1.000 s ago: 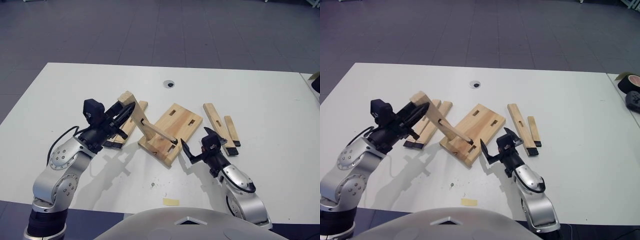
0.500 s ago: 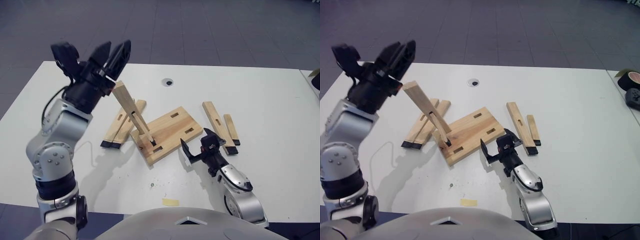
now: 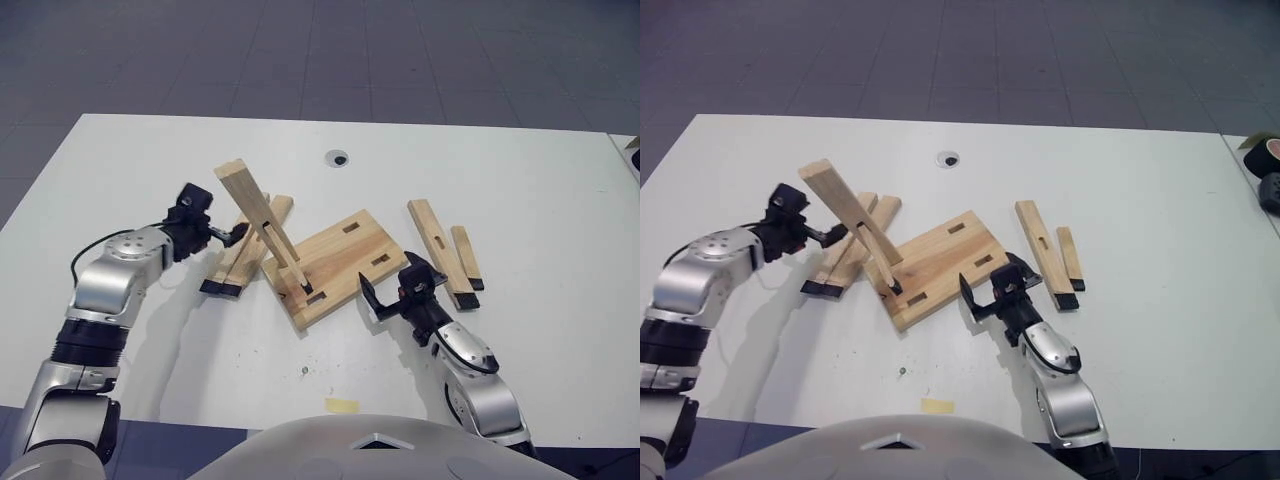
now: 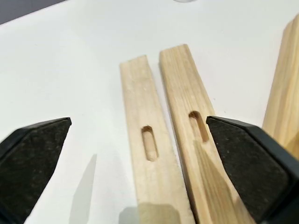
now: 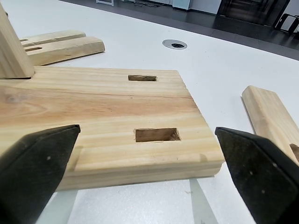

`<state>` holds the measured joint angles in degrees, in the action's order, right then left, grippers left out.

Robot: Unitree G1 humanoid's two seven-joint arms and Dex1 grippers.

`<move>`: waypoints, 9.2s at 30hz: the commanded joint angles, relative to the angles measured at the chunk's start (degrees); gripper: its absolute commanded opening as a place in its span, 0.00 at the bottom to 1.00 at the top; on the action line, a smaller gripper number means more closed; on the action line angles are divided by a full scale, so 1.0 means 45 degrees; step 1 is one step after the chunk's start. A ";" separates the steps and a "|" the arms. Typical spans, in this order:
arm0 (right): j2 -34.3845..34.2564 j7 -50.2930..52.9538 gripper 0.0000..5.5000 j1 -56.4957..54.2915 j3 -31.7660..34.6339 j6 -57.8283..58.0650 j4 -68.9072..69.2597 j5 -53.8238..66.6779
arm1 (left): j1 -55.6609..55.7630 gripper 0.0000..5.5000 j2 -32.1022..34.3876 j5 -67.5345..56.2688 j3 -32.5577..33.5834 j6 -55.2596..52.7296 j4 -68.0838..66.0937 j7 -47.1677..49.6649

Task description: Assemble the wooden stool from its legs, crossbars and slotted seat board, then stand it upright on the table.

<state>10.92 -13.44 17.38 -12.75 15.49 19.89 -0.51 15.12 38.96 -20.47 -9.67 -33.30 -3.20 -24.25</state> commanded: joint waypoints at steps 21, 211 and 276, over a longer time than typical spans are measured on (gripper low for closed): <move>-0.0756 0.0881 0.98 0.0412 -0.0174 -0.0301 -0.0010 -0.0293 | 0.0835 0.79 0.0172 0.3144 -0.0433 -0.0560 -0.3833 -0.3232; 0.1262 0.1094 0.18 -0.3810 0.3637 -0.0291 0.2740 0.5582 | 0.1999 0.40 -0.1517 -0.0776 -0.0541 -0.1009 0.7630 -0.4501; 0.2471 -0.1817 0.18 -0.4201 0.5840 -0.0522 0.0751 0.5626 | -0.0374 0.48 -0.1822 -0.2002 -0.0858 -0.1168 0.9860 -0.3020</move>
<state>21.70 -21.11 -1.23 12.83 13.63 23.70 24.70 13.05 30.30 -30.87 -13.06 -39.13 41.48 -38.08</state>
